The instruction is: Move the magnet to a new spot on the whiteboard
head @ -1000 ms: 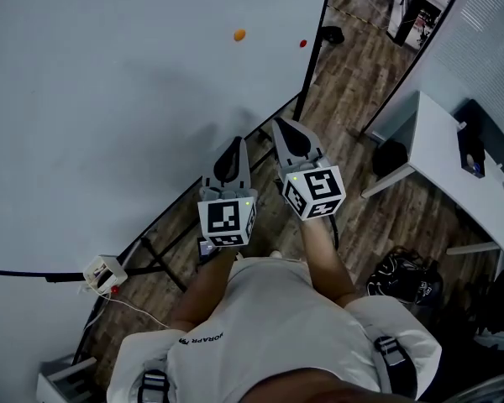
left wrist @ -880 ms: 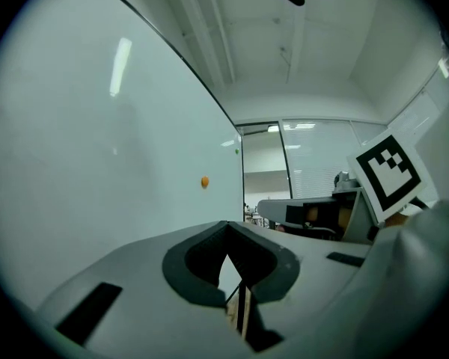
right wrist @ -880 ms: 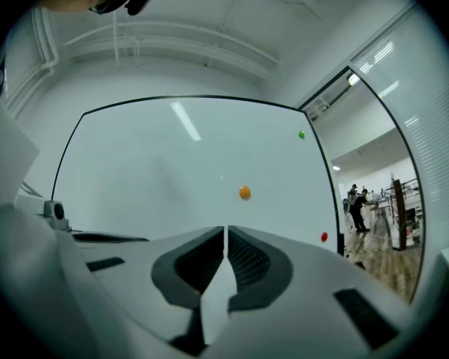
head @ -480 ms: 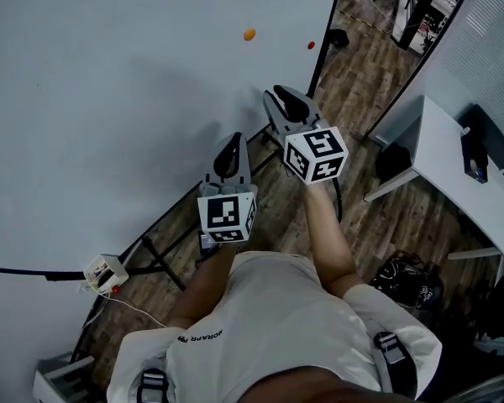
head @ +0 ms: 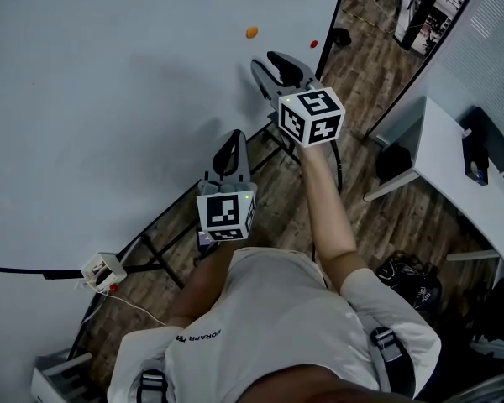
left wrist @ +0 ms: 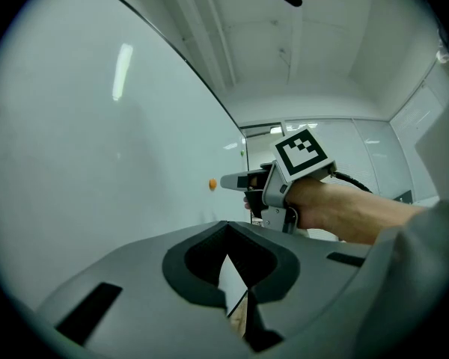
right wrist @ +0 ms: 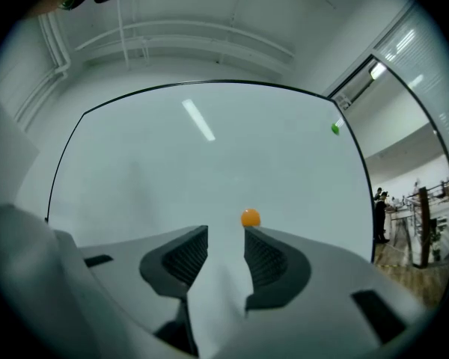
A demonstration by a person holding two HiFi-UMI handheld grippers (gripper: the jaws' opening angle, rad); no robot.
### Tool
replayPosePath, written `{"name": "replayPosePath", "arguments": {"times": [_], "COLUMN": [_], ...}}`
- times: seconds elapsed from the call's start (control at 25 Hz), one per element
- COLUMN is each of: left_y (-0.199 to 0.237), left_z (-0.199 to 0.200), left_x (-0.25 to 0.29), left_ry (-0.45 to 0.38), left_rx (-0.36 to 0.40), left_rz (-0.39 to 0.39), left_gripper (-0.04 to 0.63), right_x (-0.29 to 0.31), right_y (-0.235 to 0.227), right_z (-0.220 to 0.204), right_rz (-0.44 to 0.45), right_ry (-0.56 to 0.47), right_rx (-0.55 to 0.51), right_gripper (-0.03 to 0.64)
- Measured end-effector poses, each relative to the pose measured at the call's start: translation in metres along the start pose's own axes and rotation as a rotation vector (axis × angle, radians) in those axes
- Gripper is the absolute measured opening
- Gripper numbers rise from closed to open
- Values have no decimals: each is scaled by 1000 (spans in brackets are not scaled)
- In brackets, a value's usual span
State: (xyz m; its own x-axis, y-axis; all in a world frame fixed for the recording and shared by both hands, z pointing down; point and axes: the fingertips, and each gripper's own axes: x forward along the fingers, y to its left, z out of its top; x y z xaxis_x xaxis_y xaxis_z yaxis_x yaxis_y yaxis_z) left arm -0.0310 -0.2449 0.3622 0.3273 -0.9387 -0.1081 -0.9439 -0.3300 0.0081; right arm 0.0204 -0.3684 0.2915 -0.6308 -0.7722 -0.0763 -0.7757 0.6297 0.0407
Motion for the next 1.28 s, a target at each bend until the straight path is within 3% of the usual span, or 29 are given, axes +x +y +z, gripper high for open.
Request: {"name": "replayPosePath", "arguments": {"times": [1.28], "left_y": [16], "left_z": [-2], "left_x": [-4], "left_ry": [2], "left_rx": [14], "left_rz": [31], "left_gripper": [0], "right_x": [62], "right_y": [-33], "right_z": [10], "right_rz": [55], "right_ry": [31], "right_rx": [-43], "right_gripper": [145]}}
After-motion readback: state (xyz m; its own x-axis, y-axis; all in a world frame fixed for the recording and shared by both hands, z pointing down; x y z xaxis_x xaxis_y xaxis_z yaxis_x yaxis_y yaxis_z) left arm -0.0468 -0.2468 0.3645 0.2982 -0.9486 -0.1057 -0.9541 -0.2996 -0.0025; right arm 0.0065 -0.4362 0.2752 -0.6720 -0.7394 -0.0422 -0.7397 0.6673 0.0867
